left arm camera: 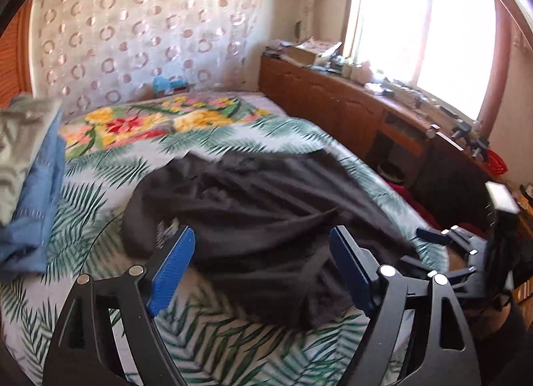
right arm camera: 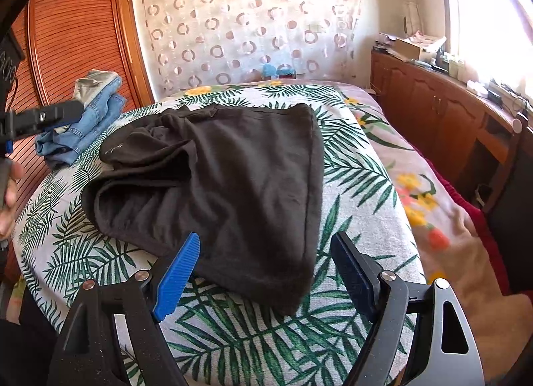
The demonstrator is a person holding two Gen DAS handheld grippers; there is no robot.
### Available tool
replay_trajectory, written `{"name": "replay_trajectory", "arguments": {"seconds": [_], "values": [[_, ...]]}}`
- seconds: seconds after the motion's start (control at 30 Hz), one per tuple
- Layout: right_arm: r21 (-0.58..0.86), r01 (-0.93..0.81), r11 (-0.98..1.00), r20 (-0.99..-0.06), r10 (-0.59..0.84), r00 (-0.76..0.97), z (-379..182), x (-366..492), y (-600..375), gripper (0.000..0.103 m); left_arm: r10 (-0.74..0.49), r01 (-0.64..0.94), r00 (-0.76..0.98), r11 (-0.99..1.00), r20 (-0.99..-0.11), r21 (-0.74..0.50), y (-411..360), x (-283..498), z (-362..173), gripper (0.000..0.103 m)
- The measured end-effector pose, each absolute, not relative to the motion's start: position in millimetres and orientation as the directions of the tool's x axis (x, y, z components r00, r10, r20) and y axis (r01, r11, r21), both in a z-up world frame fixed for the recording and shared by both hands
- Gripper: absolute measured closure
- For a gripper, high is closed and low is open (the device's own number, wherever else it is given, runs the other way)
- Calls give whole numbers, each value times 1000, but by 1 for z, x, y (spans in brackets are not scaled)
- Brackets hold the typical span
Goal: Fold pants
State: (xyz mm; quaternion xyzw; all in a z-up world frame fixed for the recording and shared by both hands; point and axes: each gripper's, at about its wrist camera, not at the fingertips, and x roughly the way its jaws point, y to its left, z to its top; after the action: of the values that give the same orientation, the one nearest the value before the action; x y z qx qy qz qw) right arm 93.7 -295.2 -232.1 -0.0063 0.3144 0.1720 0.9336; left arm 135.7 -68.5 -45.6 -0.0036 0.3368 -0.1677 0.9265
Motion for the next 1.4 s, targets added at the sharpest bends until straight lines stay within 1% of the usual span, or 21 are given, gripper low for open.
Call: {"name": "replay_trajectory", "arguments": {"seconds": [0.1, 0.2, 0.33, 0.4, 0.6, 0.7, 0.97, 1.2, 1.27, 1.33, 1.37, 1.4], "values": [[90, -334, 938, -588, 321, 742, -231, 97, -291, 21, -270, 280, 711, 956, -649, -91, -58, 136, -64, 19], [82, -352, 932, -584, 331, 741, -228, 100, -285, 26, -236, 257, 706, 964, -667, -68, -52, 137, -76, 19], [69, -373, 925, -575, 342, 743, -223, 106, -275, 29, -215, 245, 680, 968, -701, -59, -48, 139, -91, 19], [58, -382, 922, -571, 345, 745, -220, 109, -270, 31, -184, 226, 677, 973, -713, -37, -47, 139, -97, 19], [19, -402, 915, -562, 343, 753, -214, 119, -256, 36, -173, 203, 654, 978, -736, -50, -38, 139, -111, 19], [25, -410, 912, -558, 353, 751, -212, 126, -253, 40, -188, 207, 636, 976, -749, -69, -37, 140, -114, 19], [72, -464, 883, -563, 420, 712, -209, 150, -235, 49, -200, 190, 650, 977, -733, -98, -32, 137, -113, 20], [45, -486, 873, -624, 404, 669, -224, 177, -216, 54, -215, 179, 697, 976, -684, -123, -25, 130, -107, 19], [44, -487, 872, -639, 400, 658, -229, 181, -215, 58, -212, 180, 706, 977, -676, -118, -26, 129, -106, 20], [50, -489, 871, -647, 401, 649, -233, 185, -214, 66, -211, 182, 709, 977, -673, -114, -26, 128, -105, 20], [60, -491, 869, -649, 408, 642, -232, 188, -212, 67, -211, 183, 710, 977, -672, -113, -26, 128, -105, 19], [77, -495, 865, -651, 420, 633, -232, 189, -213, 71, -210, 184, 711, 977, -672, -110, -27, 128, -105, 20]]}}
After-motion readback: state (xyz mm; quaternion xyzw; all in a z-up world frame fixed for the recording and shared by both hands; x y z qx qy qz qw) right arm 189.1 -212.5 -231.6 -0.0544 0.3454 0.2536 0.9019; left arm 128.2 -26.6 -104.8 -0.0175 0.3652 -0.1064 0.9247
